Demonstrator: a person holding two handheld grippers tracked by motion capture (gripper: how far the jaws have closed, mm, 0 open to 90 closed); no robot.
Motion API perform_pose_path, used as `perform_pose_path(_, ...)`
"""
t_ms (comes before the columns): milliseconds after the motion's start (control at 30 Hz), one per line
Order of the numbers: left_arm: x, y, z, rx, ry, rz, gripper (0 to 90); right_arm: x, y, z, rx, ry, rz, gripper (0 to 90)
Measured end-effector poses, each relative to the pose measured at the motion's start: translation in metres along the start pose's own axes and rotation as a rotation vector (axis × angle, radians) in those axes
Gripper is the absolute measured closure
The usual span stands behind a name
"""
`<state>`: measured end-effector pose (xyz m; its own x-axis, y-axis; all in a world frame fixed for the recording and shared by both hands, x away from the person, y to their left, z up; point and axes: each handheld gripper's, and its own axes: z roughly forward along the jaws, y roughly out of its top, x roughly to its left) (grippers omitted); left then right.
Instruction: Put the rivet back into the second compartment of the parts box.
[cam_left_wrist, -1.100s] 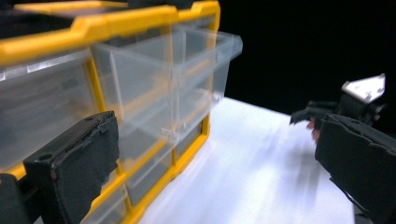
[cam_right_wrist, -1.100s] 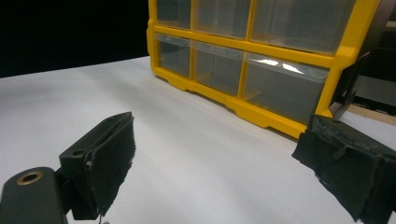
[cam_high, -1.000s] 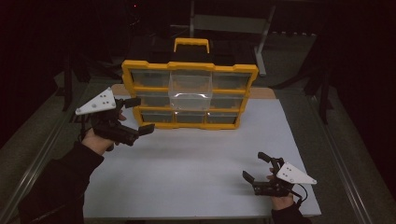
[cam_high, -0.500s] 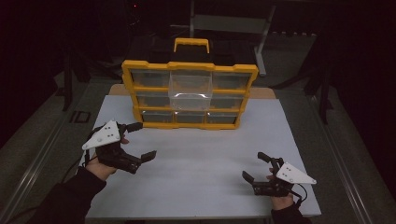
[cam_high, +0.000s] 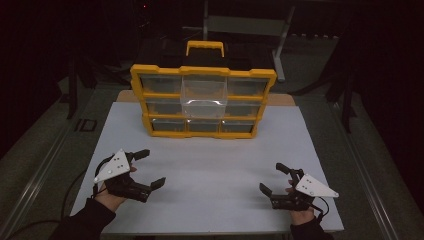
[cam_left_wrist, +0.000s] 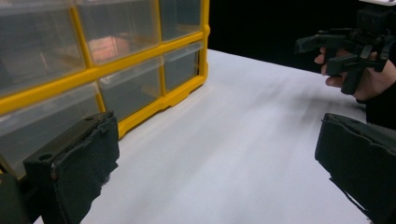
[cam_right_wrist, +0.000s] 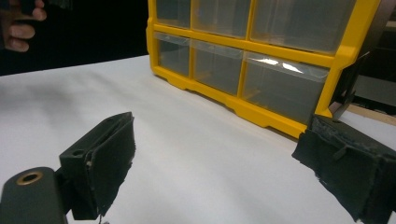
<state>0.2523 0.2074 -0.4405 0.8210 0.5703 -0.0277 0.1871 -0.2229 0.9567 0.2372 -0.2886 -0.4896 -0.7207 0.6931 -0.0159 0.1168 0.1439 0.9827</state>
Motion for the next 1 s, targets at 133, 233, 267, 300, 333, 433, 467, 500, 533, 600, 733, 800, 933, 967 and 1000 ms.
perform_pose_path(133, 0.000, -0.016, 0.000, 0.018, 0.013, 0.003, 0.0, 0.000, 0.000, 0.000, 0.001, 0.000, -0.002, 9.4)
perform_pose_path(233, 0.000, -0.027, 0.000, 0.024, 0.017, -0.002, 0.0, 0.000, 0.000, 0.000, 0.001, -0.001, -0.001, 9.4)
perform_pose_path(267, 0.000, -0.030, 0.000, 0.023, 0.019, -0.004, 0.0, 0.000, 0.000, 0.000, 0.001, 0.000, -0.001, 9.4)
perform_pose_path(300, 0.001, -0.033, -0.001, 0.019, 0.015, -0.007, 0.0, 0.000, 0.000, 0.000, 0.002, 0.001, -0.002, 9.5)
perform_pose_path(333, 0.001, -0.035, 0.000, 0.021, 0.009, -0.012, 0.0, 0.000, 0.000, 0.000, 0.003, 0.002, -0.002, 9.5)
perform_pose_path(433, 0.002, -0.044, 0.001, 0.033, 0.007, -0.014, 0.0, 0.000, 0.000, 0.001, 0.003, 0.001, -0.002, 9.4)
perform_pose_path(467, 0.003, -0.047, 0.002, 0.040, 0.008, -0.020, 0.0, 0.001, 0.000, 0.001, 0.004, 0.001, 0.000, 9.5)
perform_pose_path(500, 0.003, -0.050, 0.002, 0.050, 0.003, -0.026, 0.0, 0.001, 0.000, 0.000, 0.004, 0.001, 0.000, 9.4)
perform_pose_path(533, 0.003, -0.051, 0.003, 0.057, 0.005, -0.028, 0.0, 0.000, 0.000, 0.000, 0.004, 0.001, 0.001, 9.5)
perform_pose_path(600, 0.004, -0.054, 0.003, 0.073, 0.011, -0.026, 0.0, 0.000, 0.000, 0.000, 0.004, 0.001, 0.000, 9.5)
perform_pose_path(733, 0.004, -0.056, 0.002, 0.095, 0.024, -0.021, 0.0, 0.000, 0.000, 0.000, 0.003, 0.001, 0.001, 9.5)
perform_pose_path(800, 0.005, -0.058, 0.000, 0.102, 0.029, -0.024, 0.0, 0.000, 0.000, 0.000, 0.004, 0.001, 0.001, 9.4)
perform_pose_path(933, 0.007, -0.061, -0.005, 0.101, 0.063, -0.035, 0.0, 0.000, 0.000, 0.000, 0.004, 0.002, 0.000, 9.4)
perform_pose_path(967, 0.007, -0.062, -0.007, 0.100, 0.071, -0.039, 0.0, 0.000, 0.000, 0.000, 0.004, 0.001, 0.001, 9.5)
perform_pose_path(1000, 0.008, -0.062, -0.007, 0.103, 0.076, -0.038, 0.0, 0.000, 0.000, 0.000, 0.004, 0.002, 0.000, 9.5)
